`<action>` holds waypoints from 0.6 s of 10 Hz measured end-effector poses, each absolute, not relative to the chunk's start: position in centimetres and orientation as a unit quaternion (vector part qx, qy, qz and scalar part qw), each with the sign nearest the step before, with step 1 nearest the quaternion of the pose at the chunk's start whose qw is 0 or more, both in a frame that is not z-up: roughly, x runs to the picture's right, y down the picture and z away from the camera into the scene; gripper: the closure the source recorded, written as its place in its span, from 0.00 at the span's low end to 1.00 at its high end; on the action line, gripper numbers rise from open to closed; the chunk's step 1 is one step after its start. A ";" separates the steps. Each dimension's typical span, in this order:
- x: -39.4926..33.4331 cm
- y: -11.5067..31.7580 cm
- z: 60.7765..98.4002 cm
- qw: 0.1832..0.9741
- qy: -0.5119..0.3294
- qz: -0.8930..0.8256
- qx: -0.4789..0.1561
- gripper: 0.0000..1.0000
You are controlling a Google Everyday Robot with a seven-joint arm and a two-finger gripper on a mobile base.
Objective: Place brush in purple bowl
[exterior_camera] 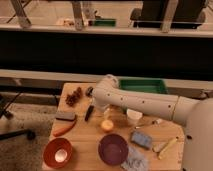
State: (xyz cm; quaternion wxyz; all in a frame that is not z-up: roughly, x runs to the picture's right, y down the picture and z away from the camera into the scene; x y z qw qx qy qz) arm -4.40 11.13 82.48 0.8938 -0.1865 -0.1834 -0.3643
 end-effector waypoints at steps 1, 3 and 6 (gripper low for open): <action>-4.6 10.8 83.0 0.894 -0.184 -0.364 -0.186 0.20; -5.1 10.0 84.0 0.893 -0.185 -0.366 -0.184 0.20; -6.0 10.2 85.6 0.887 -0.184 -0.378 -0.190 0.20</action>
